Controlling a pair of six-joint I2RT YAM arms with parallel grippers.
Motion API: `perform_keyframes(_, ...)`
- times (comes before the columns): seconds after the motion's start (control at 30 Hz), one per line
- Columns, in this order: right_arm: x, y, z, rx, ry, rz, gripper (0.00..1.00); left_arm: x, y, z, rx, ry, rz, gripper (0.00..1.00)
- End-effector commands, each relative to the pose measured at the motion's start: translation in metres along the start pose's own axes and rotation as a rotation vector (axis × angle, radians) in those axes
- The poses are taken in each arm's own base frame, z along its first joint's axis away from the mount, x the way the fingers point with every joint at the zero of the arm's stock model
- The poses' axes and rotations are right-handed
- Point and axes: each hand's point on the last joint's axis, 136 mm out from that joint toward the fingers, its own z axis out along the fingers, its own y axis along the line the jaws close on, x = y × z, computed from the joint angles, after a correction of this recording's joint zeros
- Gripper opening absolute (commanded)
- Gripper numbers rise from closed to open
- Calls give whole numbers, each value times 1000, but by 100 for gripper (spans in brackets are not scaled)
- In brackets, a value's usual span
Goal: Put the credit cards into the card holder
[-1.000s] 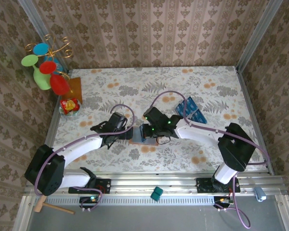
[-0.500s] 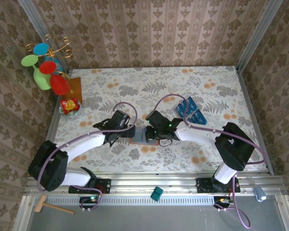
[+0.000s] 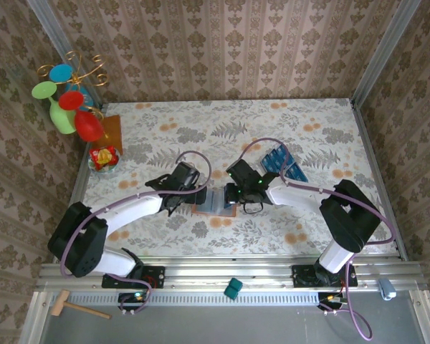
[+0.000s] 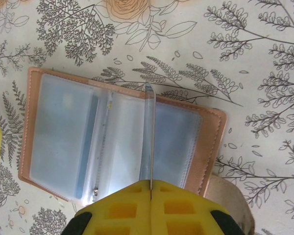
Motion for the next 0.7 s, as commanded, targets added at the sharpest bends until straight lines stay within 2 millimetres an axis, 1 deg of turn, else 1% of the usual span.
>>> perform_keyframes(0.0, 7, -12, 2, 27, 30, -26, 0, -10, -10, 0, 25, -13, 40, 100)
perform_keyframes(0.2, 4, -4, 0, -3, 33, -34, 0, -3, -13, 10, 25, 6, 78, 100)
perform_keyframes(0.67, 7, -9, 2, 4, 38, -25, 0, 23, -7, 28, 0, 38, 102, 100)
